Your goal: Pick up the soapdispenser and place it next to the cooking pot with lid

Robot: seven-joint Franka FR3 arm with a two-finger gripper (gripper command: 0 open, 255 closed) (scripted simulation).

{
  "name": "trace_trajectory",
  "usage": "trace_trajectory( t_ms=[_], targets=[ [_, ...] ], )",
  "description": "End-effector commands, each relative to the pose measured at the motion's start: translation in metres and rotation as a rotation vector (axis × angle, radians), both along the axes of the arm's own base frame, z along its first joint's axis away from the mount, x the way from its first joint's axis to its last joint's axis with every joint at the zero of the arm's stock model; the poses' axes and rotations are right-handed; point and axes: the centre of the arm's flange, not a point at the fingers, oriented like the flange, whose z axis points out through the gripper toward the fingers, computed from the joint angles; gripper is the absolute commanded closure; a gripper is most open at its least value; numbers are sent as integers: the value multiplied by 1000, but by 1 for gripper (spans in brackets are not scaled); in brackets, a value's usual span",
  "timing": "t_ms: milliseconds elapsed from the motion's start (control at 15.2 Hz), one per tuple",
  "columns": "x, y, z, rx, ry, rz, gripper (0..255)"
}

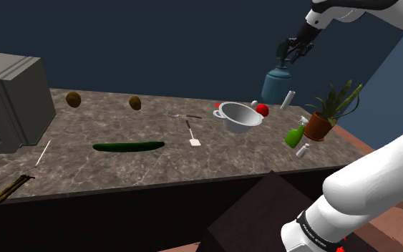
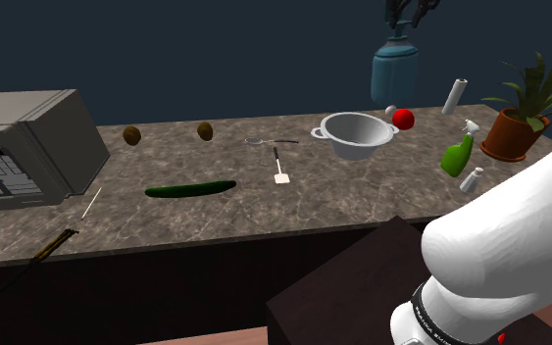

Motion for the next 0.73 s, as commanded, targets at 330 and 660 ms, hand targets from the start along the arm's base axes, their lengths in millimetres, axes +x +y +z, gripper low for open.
trace_trajectory(
  t_ms=[330,660],
  targets=[
    [-8,-37,-20,-2,-1,2,255],
    [-8,-37,-46,-2,-1,2,255]
  ],
)
